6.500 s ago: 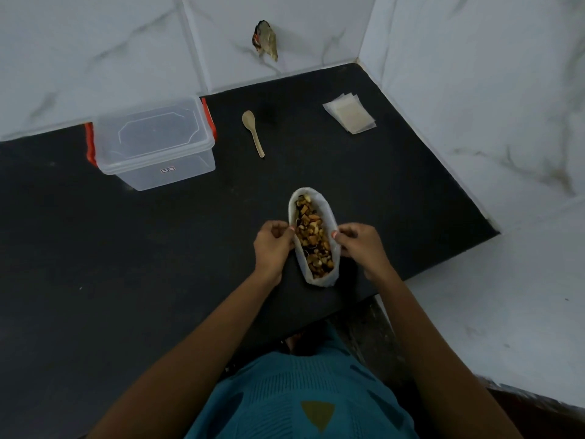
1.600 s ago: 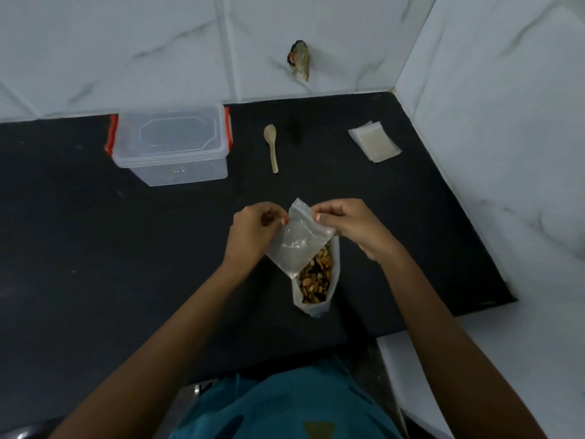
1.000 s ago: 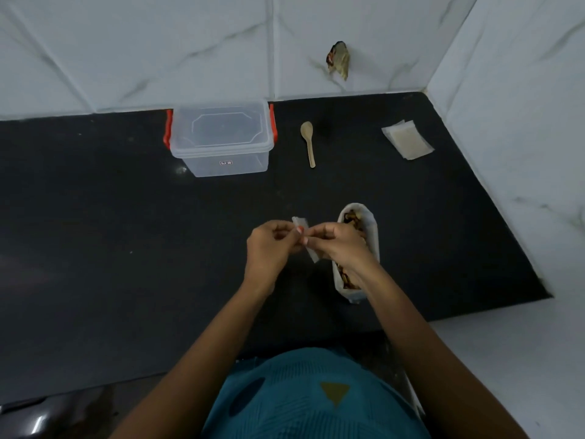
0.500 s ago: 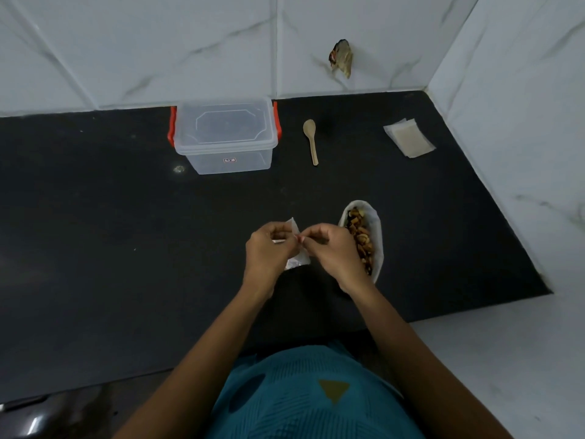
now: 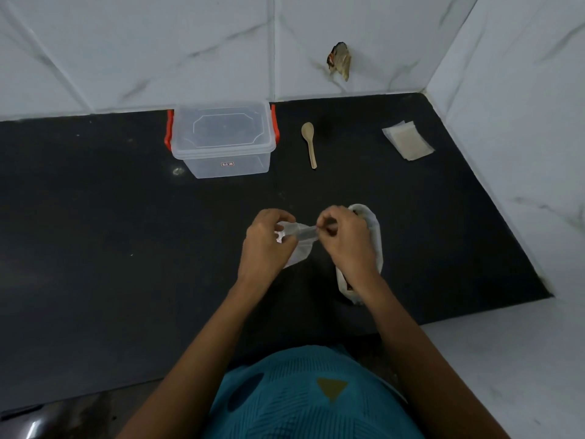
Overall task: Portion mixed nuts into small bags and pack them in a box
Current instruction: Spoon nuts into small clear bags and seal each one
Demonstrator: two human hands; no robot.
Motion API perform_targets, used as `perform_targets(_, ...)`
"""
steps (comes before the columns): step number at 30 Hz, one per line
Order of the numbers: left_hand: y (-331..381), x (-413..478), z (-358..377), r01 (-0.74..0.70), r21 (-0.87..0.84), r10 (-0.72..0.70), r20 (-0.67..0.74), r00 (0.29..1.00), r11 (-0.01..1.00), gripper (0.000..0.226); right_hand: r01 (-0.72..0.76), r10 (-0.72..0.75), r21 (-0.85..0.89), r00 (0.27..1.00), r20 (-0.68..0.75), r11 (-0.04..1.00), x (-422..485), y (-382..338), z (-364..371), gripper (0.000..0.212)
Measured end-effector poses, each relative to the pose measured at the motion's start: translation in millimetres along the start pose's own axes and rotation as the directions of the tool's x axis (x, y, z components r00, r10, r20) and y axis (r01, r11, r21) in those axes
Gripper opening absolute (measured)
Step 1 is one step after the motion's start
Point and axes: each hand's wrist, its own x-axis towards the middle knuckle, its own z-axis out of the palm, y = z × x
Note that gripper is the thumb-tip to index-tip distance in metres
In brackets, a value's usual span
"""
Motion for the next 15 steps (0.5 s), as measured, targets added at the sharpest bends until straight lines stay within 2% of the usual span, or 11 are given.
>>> perform_targets(3, 0, 3, -2, -0.034, -0.064, 0.035, 0.01, 0.999, 0.997, 0.024, 0.093, -0.088, -0.103, 0.995, 0.05, 0.99, 3, 1, -1, 0.018)
perform_targets(6, -2, 6, -5, -0.086, -0.084, 0.092, 0.073, 0.993, 0.993, 0.03, 0.122, -0.117, -0.099, 0.991, 0.059, 0.988, 5, 0, -2, 0.021)
perform_targets(8, -5, 6, -6, -0.13, -0.067, 0.14, 0.176, 0.974, 0.989, 0.049, 0.106, -0.099, -0.085, 0.992, 0.076, 0.991, 6, -2, -2, 0.021)
perform_targets(11, -7, 5, -4, -0.12, -0.045, 0.128, 0.328, 0.936, 0.992, 0.092, 0.07, -0.065, -0.049, 0.994, 0.089, 0.996, 10, -5, -1, 0.019)
perform_targets(13, -7, 5, 2, -0.144, 0.001, 0.136, 0.312, 0.94, 0.99, 0.104, 0.052, -0.051, -0.007, 0.994, 0.099, 0.999, 12, -7, 0, 0.018)
perform_targets(15, -9, 6, 12, -0.186, 0.026, 0.175, 0.241, 0.955, 0.982, 0.105, 0.025, -0.027, 0.018, 0.991, 0.132, 1.0, 13, -10, 1, 0.022)
